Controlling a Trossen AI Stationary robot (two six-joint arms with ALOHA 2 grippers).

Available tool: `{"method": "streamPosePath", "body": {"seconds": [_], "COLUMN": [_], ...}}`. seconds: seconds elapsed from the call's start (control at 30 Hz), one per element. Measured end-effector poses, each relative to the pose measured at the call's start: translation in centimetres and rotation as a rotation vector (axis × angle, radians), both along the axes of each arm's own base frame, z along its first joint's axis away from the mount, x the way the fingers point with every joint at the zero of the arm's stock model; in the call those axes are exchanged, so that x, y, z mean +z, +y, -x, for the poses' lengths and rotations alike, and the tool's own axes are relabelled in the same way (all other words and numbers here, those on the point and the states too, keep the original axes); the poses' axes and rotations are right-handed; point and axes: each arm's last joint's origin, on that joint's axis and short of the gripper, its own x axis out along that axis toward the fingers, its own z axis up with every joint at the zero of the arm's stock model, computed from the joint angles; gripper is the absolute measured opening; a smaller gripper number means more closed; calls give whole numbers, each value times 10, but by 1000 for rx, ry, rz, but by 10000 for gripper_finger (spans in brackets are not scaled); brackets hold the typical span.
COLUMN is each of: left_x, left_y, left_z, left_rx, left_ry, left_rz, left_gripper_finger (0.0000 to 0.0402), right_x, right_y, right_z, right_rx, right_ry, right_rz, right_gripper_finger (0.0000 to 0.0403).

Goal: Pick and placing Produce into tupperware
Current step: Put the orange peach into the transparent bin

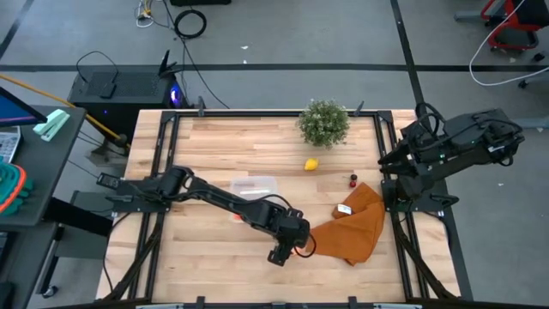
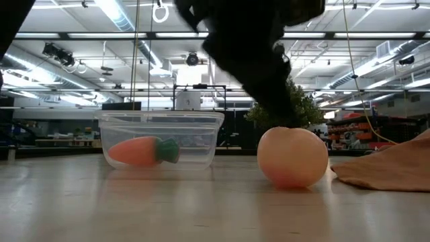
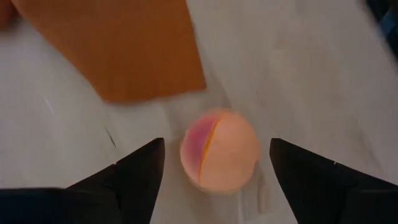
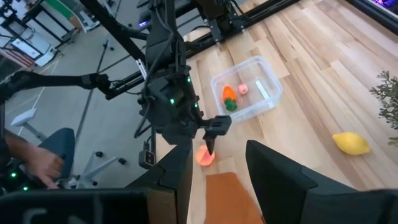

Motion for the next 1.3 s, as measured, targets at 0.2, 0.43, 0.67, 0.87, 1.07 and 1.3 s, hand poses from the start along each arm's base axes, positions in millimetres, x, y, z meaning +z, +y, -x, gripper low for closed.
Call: {"method": "streamPosePath", "body": {"seconds": [0.2,0.43,0.67,0.87,1.07,1.3], "left_x": [-8,-8,-20,-21,-29,-41], "left_y": [-1,-1,-4,-5,-5,-5], "left_z": [-1,-1,-6,-5,-7,-8], "left_rx": [-1,-22,-36,-58,-72,-76], "left_ry": [20,7,0,-2,4,30], "left_rz": [-6,-15,-11,-28,-41,-43], "left_gripper_finger": [321,338,351,352,353,353], "right_x": [0,0,0,0,0,0], "right_y": [0,0,0,0,0,0], "right_z": [0,0,0,-1,-1,-1], "right_rx": [-12,-13,-14,-13,-20,-21], "right_ry": [2,3,5,7,6,6], "right_rz": [-16,-19,-20,-19,-14,-14], "right_gripper_finger": [122,122,122,122,122,122]}}
